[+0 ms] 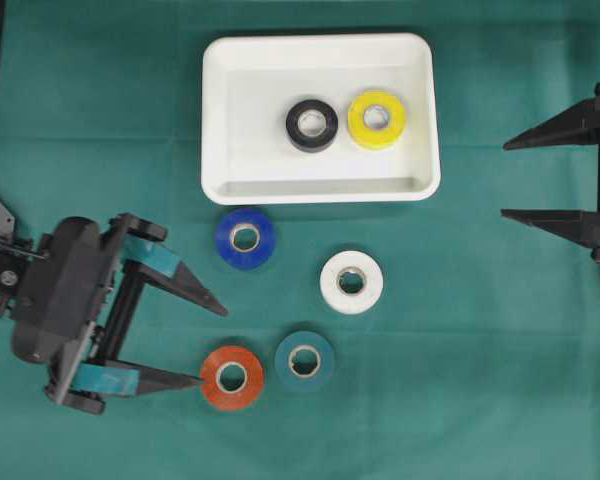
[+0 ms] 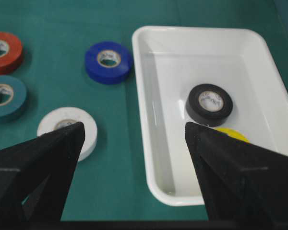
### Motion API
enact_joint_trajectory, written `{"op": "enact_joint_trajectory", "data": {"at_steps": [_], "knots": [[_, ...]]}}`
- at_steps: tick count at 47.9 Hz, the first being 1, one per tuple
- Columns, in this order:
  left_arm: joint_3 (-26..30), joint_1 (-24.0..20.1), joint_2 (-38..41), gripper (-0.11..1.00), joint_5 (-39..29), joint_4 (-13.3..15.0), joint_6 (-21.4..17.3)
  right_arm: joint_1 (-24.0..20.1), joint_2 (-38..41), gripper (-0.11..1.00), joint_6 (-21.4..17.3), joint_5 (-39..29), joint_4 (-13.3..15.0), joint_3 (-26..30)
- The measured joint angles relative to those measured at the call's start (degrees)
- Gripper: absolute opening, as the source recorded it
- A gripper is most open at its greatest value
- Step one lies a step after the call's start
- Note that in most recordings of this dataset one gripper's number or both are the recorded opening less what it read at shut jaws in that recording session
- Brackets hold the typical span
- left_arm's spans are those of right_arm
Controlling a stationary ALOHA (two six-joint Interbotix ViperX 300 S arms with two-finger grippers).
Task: Pick up the tape from a random location and place it into the white case.
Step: 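Move the open left gripper down-right toward the red tape roll, then lower the left gripper over the red tape rim, fingers straddling it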
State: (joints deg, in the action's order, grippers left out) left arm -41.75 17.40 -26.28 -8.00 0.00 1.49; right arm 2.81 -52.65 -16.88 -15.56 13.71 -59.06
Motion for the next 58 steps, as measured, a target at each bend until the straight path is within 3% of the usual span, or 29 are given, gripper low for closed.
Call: {"op": "enact_joint_trajectory", "data": {"at_steps": [28, 58], "knots": [[1.8, 0.1, 2.0, 0.82, -2.9, 0.0, 0.0, 0.0, 0.0, 0.85, 0.0, 0.0, 0.0, 0.0], [18.9, -1.5, 15.8, 0.82, -35.9, -0.5, 0.1, 0.0, 0.0, 0.85, 0.0, 0.0, 0.1, 0.0]]}}
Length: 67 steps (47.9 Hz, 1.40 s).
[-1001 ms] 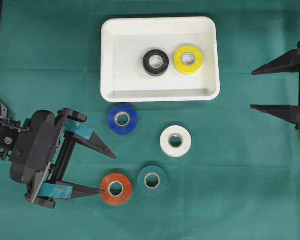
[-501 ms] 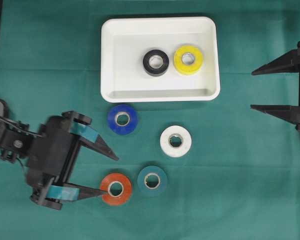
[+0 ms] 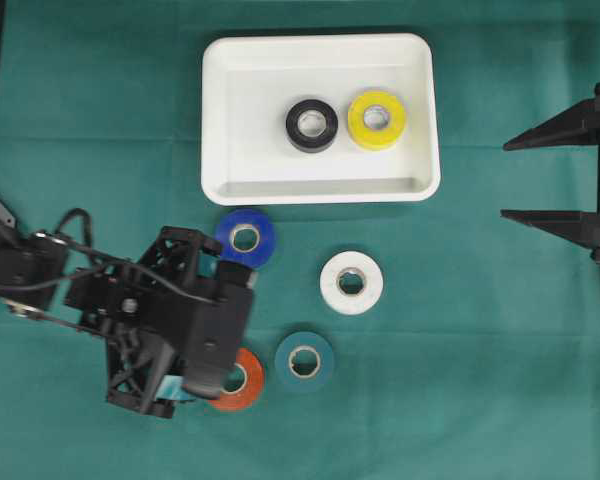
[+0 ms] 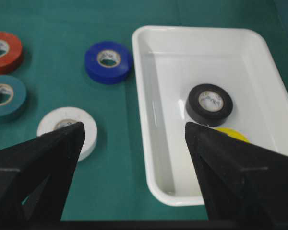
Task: Pick up the tape from a random location and place it into the white case.
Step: 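Lower the left gripper over the red tape rim, fingers straddling it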
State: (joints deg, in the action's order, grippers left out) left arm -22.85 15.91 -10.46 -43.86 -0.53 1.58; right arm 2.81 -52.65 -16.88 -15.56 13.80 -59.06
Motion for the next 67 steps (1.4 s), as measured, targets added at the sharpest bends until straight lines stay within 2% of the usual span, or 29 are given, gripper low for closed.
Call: {"op": "enact_joint_trajectory", "data": {"at_steps": [4, 15, 55, 67], "knots": [[1.7, -0.1, 1.1, 0.82, -3.1, 0.0, -0.1, 0.0, 0.0, 0.85, 0.0, 0.1, -0.1, 0.0], [2.7, -0.1, 1.4, 0.82, -4.1, -0.1, -0.1, 0.0, 0.0, 0.85, 0.2, 0.1, -0.1, 0.0], [2.7, 0.0, 1.9, 0.82, -2.6, -0.1, -0.1, 0.0, 0.1, 0.85, 0.2, 0.0, 0.0, 0.0], [0.5, 0.0, 4.1, 0.82, -1.5, -0.1, 0.0, 0.0, 0.3, 0.85, 0.2, 0.0, 0.0, 0.0]]}}
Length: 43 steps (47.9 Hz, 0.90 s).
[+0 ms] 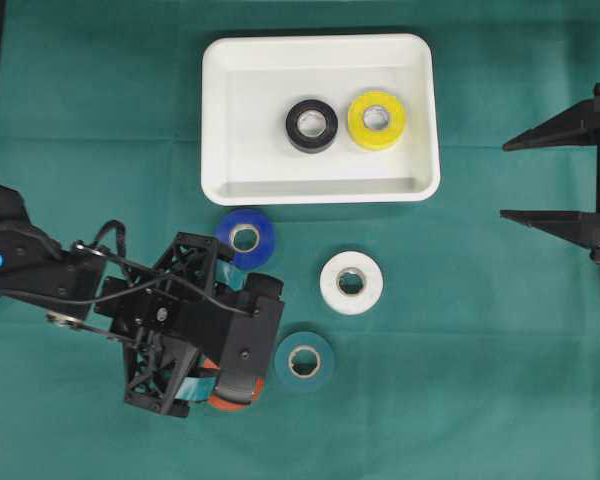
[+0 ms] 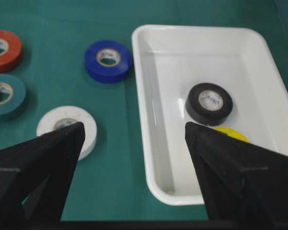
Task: Pick up the tape from a random location and place it into the white case.
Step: 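Lower the left gripper over the red tape rim, fingers straddling it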
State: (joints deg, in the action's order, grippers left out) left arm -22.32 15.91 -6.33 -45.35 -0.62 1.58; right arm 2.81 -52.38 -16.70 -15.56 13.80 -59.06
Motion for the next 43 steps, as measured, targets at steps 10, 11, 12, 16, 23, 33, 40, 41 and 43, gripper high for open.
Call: {"op": "enact_joint_trajectory", "data": {"at_steps": [10, 11, 12, 16, 23, 33, 40, 41, 43], "knots": [[-3.4, 0.1, 2.5, 0.82, 5.6, -0.1, -0.1, 0.0, 0.1, 0.85, 0.0, -0.2, 0.0, 0.0], [-3.7, 0.2, 2.8, 0.82, 6.2, 0.0, 0.0, 0.0, 0.1, 0.85, 0.0, -0.3, 0.0, 0.0], [-4.0, 0.2, 3.2, 0.82, 6.9, 0.0, -0.1, 0.0, 0.2, 0.85, 0.0, -0.4, 0.0, 0.0], [-5.0, 0.3, 4.2, 0.82, 8.7, 0.0, -0.1, 0.0, 0.2, 0.85, 0.0, -0.4, 0.0, 0.0], [-6.2, 0.4, 6.5, 0.82, 10.7, -0.1, -0.2, 0.0, 0.3, 0.85, 0.0, -0.4, 0.0, 0.0], [-6.4, 1.1, 9.1, 0.82, 12.3, -0.1, -1.1, 0.0, 0.4, 0.85, 0.0, -0.4, 0.0, 0.0], [-6.9, 1.6, 11.7, 0.82, 14.9, 0.0, -2.3, 0.0, 0.4, 0.85, 0.0, -0.4, 0.0, 0.0], [-6.9, 1.6, 12.0, 0.82, 15.2, -0.1, -2.2, 0.0, 0.4, 0.85, 0.0, -0.4, 0.0, 0.0], [-7.2, 1.6, 12.5, 0.82, 15.6, 0.0, -2.5, 0.0, 0.5, 0.85, 0.0, -0.4, 0.0, 0.0]]}}
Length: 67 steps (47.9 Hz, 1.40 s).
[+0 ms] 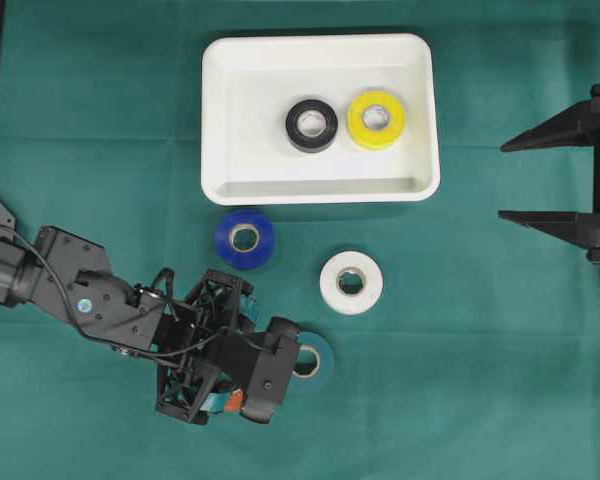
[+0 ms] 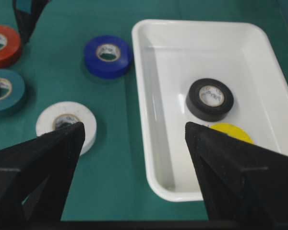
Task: Pick up the tape from a random location and place it into the white case.
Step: 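Lower the left gripper over the red tape rim, fingers straddling it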
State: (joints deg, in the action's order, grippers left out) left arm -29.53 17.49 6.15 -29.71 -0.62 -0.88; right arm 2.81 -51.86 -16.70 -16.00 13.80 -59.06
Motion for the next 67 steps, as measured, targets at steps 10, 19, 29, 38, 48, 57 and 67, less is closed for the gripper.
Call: {"op": "enact_joint_trajectory", "data": {"at_steps": [10, 19, 29, 38, 48, 57, 67], "knots": [[-0.4, 0.1, 2.2, 0.82, 1.6, 0.0, -0.1, 0.0, 0.5, 0.85, 0.0, 0.1, 0.0, 0.0], [-1.1, 0.0, 3.4, 0.82, 2.7, 0.0, -0.1, 0.0, 0.6, 0.85, 0.0, 0.0, 0.0, 0.0], [-1.4, 0.0, 3.8, 0.82, 3.6, -0.1, -0.2, 0.0, 0.7, 0.85, 0.0, 0.0, 0.0, 0.0], [-1.4, 0.0, 3.8, 0.58, 3.0, 0.0, -0.2, 0.0, 0.7, 0.85, 0.0, 0.0, 0.0, 0.0], [-1.0, -0.2, 3.8, 0.21, 1.7, -0.1, -0.1, 0.0, 0.7, 0.85, 0.0, 0.0, 0.0, 0.0], [-0.6, -0.2, 4.0, 0.21, 1.5, -0.1, -0.1, 0.0, 0.8, 0.85, 0.0, 0.0, 0.0, 0.0], [-0.5, -0.2, 3.9, 0.21, 1.5, -0.1, 0.0, 0.0, 0.7, 0.85, 0.0, 0.0, 0.0, 0.0]]}}
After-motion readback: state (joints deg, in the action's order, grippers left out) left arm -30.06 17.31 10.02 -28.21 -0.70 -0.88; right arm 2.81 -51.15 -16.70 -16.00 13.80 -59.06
